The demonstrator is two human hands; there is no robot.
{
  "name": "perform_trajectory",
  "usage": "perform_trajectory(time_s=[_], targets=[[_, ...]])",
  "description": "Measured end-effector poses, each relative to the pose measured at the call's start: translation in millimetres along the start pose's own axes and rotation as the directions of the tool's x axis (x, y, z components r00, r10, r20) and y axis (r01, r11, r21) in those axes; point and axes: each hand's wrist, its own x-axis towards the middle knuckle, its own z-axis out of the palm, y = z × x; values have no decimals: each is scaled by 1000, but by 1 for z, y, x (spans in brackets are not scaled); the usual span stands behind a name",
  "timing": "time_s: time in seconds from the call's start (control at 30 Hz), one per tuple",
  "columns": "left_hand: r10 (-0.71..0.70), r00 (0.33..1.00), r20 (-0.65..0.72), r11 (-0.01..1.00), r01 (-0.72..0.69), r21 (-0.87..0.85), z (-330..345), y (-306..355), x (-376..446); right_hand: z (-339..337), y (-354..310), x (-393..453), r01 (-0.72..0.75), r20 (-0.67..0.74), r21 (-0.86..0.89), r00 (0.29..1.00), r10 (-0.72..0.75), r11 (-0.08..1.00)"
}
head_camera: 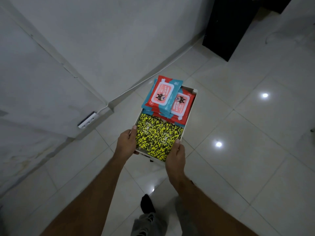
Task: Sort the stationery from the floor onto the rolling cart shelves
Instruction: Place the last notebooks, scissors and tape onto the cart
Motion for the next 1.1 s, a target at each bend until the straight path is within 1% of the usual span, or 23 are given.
perform_trajectory(time_s=[0.1, 0.33, 0.4, 0.5, 0.67, 0.9, 1.1], targets=[[4, 1000, -6, 1000, -4, -1, 1, -8, -4, -1, 4, -7, -3, 9, 3, 1000, 3, 1000], [-3, 1000, -3, 999, 3, -35, 8, -14, 7, -2, -1, 0, 23, -67, -12, 997, -24, 1000], [32, 999, -17, 999, -33, -39, 11, -14, 12, -5, -5, 8, 31, -71, -34, 997, -33, 999], [67, 998, -23, 997, -68, -48, 20, -15, 23, -7, -7, 24, 34, -61, -47, 997, -37, 998], [80, 996, -46, 996, -82, -35, 28, 1, 30, -8, -14, 43, -13, -19, -59, 1000, 12, 998], [70, 994, -85, 997, -72, -19, 40, 19, 41, -14, -29, 68, -10, 31, -75, 999, 12, 997], [45, 993, -106, 997, -51, -56, 54, 41, 55, -19, -42, 104, 12, 81, -87, 997, -5, 996]])
